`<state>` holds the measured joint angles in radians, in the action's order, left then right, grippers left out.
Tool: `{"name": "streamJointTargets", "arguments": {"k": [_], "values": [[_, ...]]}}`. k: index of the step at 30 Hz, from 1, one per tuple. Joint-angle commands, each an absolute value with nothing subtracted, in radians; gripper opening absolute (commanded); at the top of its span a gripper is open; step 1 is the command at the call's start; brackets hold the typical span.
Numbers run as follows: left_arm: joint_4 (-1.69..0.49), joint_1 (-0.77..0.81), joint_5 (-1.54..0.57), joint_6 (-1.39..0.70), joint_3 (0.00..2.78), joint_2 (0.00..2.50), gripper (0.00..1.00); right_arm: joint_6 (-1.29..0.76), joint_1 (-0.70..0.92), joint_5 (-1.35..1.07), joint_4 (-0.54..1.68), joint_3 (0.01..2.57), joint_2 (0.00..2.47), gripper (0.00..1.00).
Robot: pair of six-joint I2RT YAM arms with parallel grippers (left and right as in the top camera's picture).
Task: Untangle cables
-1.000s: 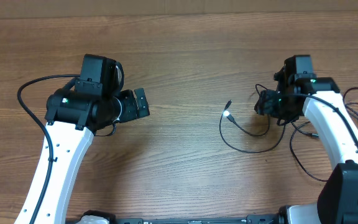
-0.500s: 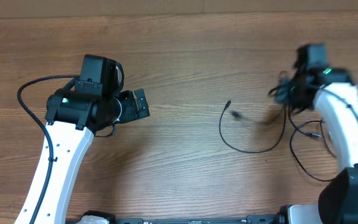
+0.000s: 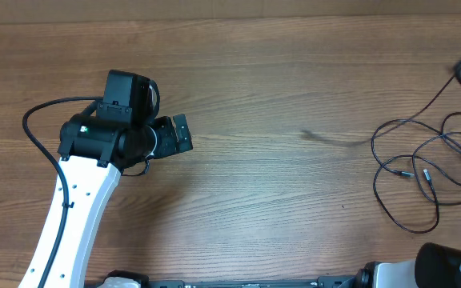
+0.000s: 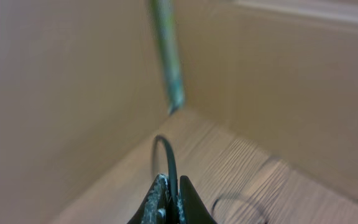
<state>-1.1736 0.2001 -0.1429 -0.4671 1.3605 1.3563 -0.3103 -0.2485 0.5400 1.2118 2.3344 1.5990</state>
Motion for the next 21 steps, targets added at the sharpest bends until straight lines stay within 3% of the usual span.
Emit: {"name": "streamJointTargets", "arguments": {"k": [1,6,21], "values": [[-1.169,0.197,-0.15,-0.448,1.361,1.359,1.0,-0.321,-0.273,0.722,1.213,2.379,1.592,0.04],[-1.173,0.197,-0.15,-0.448,1.361,1.359,1.0,-0.397,-0.296,0.838,1.229,2.377,1.595,0.04],[-1.182,0.197,-0.15,-0.448,1.361,1.359,1.0,-0.45,-0.305,0.693,1.463,2.315,1.793,0.04]]}}
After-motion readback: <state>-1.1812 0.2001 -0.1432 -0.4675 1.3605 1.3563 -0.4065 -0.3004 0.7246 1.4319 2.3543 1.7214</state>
